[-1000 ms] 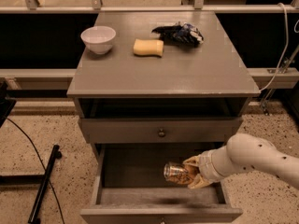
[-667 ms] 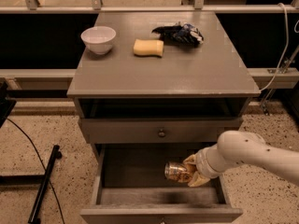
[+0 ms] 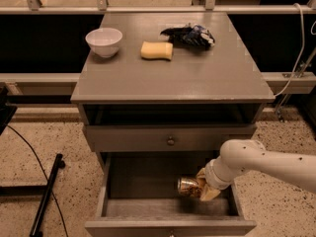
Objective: Place orange can into middle drawer
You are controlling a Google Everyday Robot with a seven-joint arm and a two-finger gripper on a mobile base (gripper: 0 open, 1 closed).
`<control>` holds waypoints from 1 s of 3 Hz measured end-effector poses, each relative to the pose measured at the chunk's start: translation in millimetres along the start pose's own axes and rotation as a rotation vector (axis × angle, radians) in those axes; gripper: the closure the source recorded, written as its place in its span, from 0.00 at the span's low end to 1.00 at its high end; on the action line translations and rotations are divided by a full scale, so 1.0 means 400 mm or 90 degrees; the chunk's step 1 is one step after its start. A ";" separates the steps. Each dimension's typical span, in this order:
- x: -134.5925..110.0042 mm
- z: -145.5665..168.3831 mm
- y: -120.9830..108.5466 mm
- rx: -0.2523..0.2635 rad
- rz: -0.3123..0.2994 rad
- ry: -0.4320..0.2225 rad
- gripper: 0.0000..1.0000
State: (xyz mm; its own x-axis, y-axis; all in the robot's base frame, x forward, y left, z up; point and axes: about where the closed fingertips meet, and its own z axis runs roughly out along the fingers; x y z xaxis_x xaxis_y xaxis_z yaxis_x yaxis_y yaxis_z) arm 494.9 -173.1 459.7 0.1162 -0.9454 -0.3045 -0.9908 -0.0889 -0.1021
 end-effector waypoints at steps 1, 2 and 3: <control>0.012 0.039 0.014 -0.001 0.010 0.015 1.00; 0.011 0.041 0.016 -0.002 0.012 0.014 0.82; 0.011 0.045 0.019 -0.004 0.012 0.013 0.58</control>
Offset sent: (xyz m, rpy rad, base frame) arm -0.0033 -0.0003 -0.0148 -0.0193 0.0047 -0.0135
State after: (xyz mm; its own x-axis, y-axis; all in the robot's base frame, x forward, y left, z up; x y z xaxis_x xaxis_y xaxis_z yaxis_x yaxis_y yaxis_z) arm 489.2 -172.1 440.7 0.0966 -0.9532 -0.2866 -0.9931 -0.0732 -0.0913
